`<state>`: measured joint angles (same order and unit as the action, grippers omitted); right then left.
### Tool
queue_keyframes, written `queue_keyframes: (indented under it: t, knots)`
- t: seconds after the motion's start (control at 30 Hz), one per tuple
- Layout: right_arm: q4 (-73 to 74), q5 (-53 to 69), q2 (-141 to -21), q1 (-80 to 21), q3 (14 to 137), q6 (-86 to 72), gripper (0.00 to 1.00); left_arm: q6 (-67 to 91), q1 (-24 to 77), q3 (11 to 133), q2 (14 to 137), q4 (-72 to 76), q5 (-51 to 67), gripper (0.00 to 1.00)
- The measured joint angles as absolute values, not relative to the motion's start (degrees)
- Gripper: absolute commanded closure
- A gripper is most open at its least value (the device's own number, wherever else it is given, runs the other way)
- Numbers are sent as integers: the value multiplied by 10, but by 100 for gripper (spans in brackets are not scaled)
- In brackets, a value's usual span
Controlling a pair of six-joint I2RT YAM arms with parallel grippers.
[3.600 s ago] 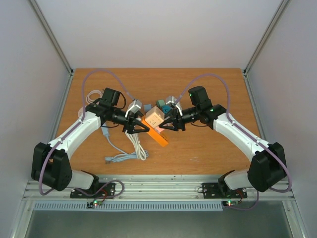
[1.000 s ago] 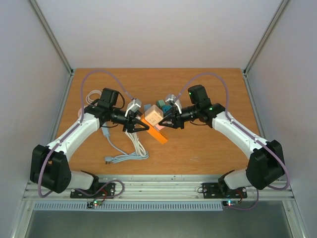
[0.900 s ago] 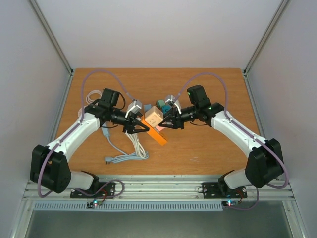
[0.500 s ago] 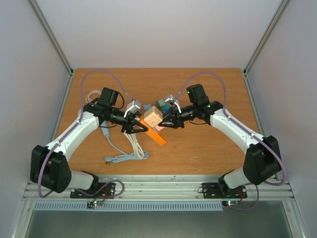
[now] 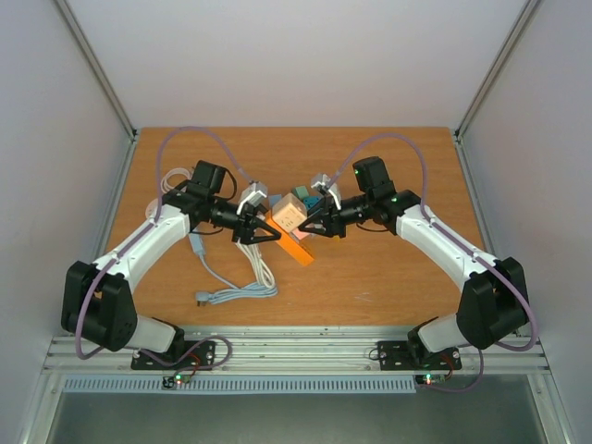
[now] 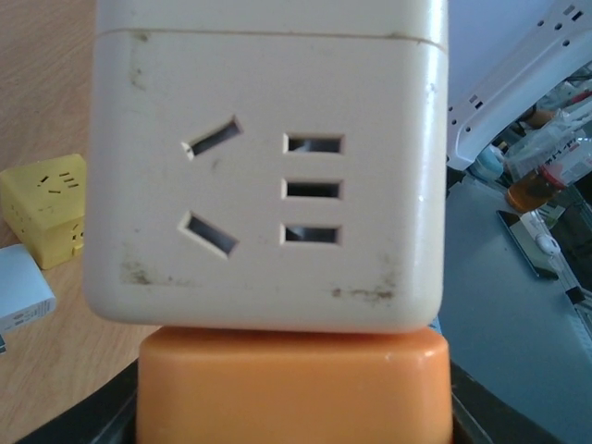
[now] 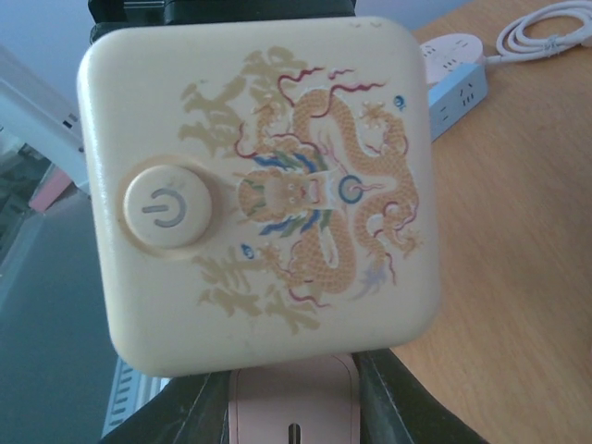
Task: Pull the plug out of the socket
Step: Remove the plug from the socket.
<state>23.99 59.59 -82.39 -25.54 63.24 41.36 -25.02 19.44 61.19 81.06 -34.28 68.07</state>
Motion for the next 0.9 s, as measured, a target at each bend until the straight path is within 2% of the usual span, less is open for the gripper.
queue_keyframes:
  t: [0.5,0.9]
  knots:
    - [270,652,-829,-241,633,408,99,-323,206,625,810,-390,694,100]
    - [232,643,-827,-228,633,395,99,-244,199,627,812,-336,681,100]
